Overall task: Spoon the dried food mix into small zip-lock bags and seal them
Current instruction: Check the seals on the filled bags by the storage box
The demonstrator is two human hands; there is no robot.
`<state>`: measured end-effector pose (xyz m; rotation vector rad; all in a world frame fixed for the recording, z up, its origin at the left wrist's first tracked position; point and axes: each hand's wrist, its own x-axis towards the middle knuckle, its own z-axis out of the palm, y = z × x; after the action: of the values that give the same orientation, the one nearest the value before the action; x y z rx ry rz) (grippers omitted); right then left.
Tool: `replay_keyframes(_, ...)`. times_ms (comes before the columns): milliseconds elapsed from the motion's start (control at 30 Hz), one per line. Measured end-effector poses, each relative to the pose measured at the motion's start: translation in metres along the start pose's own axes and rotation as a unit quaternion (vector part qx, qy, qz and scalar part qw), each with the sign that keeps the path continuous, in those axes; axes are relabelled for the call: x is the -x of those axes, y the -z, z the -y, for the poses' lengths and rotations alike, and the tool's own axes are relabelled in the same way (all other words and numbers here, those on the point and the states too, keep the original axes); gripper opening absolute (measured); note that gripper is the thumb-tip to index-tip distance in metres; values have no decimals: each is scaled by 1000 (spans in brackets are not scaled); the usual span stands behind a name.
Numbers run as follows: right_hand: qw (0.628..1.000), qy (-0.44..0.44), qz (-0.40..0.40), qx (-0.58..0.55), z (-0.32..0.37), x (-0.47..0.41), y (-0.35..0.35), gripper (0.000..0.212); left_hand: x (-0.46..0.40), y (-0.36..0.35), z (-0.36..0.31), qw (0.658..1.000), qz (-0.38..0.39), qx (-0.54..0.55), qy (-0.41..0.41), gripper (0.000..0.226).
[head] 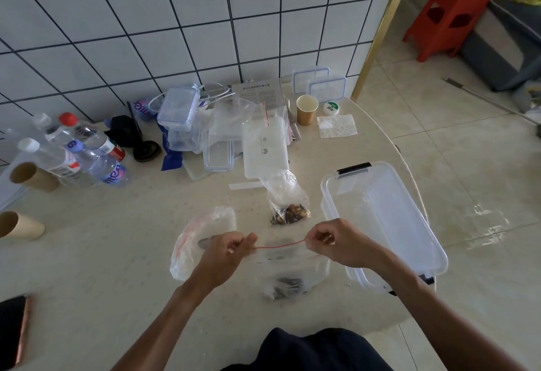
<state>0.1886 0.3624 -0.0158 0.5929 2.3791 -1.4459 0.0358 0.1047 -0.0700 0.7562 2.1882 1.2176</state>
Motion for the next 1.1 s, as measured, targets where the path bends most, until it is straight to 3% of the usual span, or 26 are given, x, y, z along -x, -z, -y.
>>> replay_keyframes(200, 995, 0, -86, -44, 20, -37, 10, 16, -43, 7, -8, 999, -7, 15, 51, 61)
replay_keyframes(333, 991, -27, -121, -50, 28, -75, 10, 18, -87, -7, -12, 993, 21, 22, 116, 41)
replay_keyframes(400, 989, -67, -120, -58, 29, -97, 9, 41, -108, -15, -19, 988, 48, 21, 148, 45)
replay_keyframes(500, 981, -147, -81, -101, 26, -121, 3, 63, -130, -31, -24, 973, 67, 91, 200, 56)
replay_keyframes(667, 953, -223, -120, -168, 10, -147, -15, 61, -148, -48, -20, 926, 33, 213, 311, 32)
replay_keyframes(800, 926, -270, -141, -222, 3, -154, -22, 67, -150, -49, -22, 911, 27, 263, 317, 17)
replay_keyframes(933, 925, -249, -160, -239, 2, -149, -19, 72, -144, -39, -18, 918, 48, 256, 299, 11)
replay_keyframes(1100, 925, -174, -165, -295, 4, -130, -15, 43, -124, -19, -17, 923, 35, 284, 258, 25)
